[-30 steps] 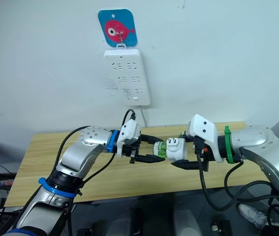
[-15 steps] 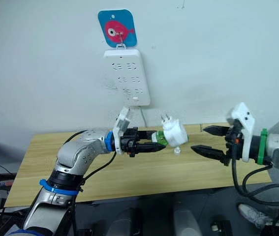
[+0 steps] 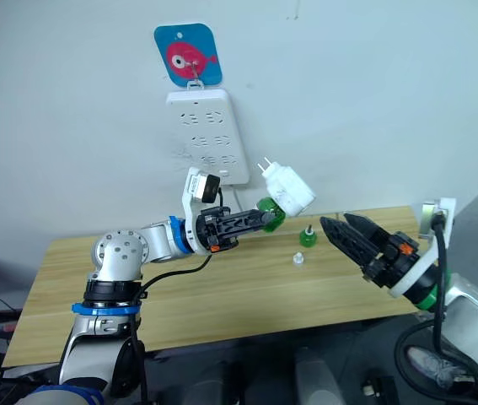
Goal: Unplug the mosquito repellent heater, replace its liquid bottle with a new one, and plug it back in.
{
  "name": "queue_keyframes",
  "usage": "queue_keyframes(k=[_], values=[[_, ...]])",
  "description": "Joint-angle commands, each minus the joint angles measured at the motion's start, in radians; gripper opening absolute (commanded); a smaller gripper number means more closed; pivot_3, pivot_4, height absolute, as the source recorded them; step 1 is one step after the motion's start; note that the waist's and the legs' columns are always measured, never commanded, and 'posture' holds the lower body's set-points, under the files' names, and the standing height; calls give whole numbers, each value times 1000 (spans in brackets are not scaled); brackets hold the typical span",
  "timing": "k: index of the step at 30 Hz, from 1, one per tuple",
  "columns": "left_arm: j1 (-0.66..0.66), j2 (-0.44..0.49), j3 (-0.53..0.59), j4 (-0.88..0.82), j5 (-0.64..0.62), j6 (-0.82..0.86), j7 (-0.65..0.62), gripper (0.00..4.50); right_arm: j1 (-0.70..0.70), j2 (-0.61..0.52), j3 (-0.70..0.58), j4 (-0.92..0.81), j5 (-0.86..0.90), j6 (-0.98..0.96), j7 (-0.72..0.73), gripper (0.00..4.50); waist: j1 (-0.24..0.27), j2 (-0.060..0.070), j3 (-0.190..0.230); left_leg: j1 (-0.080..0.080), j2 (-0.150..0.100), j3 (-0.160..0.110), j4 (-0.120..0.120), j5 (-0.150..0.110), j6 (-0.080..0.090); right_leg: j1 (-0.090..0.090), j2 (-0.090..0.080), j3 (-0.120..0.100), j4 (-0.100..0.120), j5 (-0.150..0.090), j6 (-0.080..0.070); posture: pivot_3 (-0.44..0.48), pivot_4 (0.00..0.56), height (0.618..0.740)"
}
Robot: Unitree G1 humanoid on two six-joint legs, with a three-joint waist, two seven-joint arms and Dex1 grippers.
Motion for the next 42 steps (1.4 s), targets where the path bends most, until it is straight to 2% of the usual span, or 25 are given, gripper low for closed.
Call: queue_keyframes(k=[1, 6, 18, 21, 24, 31, 35, 37, 39, 42], values=[[-26, -16, 49, -10, -70, 28, 31, 2318, -42, 17, 60, -6, 11, -72, -39, 4500, -4, 0, 0, 0, 0, 0, 0, 0, 0, 0, 0, 0, 0, 0, 0, -304, 163, 740], [-24, -23, 64, -24, -117, 65, 75, 2318, -116, 48, 150, 1, 12, -133, -58, 4500, -11, 0, -1, 0, 0, -1, -1, 0, 0, 0, 1, 2, 0, -1, 1, -294, 160, 740], [-16, -22, 66, -37, -175, 90, 118, 2318, -201, 63, 241, 33, 17, -198, -48, 4500, -10, 0, -1, 0, 0, -1, -1, 0, 0, 0, 1, 3, -1, -1, 1, -285, 157, 740], [-12, -19, 62, -41, -183, 92, 121, 2318, -204, 62, 252, 37, 26, -204, -44, 3924, -10, 0, -1, 0, 0, -1, -1, 0, 0, 0, 1, 3, -1, -1, 1, -283, 157, 740], [-6, -13, 57, -49, -187, 92, 122, 2318, -205, 60, 258, 39, 34, -206, -38, 2994, -10, 0, -1, 0, 0, -1, -1, 0, 0, 0, 1, 3, -1, -1, 1, -280, 157, 740], [9, 15, 44, -74, -181, 77, 108, 2318, -203, 59, 264, 39, 54, -214, -34, 2952, -9, 0, -1, 0, 0, -1, -1, 0, 0, 0, 1, 3, -1, -1, 1, -276, 159, 740], [33, 87, -18, -90, -75, 13, 57, 2318, -199, 53, 260, 41, 60, -217, -30, 2952, -10, 0, -1, 0, 0, -1, -1, 0, 0, 0, 1, 4, -1, -1, 1, -269, 160, 740], [55, 121, -49, -117, -25, -42, 24, 3047, -198, 46, 258, 43, 58, -217, -27, 2952, -9, 0, -1, 0, 0, -1, -1, 0, 0, 0, 1, 4, -1, -1, 1, -264, 161, 740], [75, 149, -72, -141, 9, -84, -6, 3581, -197, 39, 255, 46, 55, -216, -25, 2952, -9, 1, -2, 0, 0, -1, -1, 0, 0, 0, 1, 4, -1, -1, 1, -263, 163, 740], [146, 187, -77, -198, 120, -221, 6, 4499, -197, 21, 247, 50, 42, -213, -20, 2952, -7, 1, -2, 0, 0, -1, -1, 0, 0, 0, 1, 4, -1, -1, 1, -256, 165, 740]])
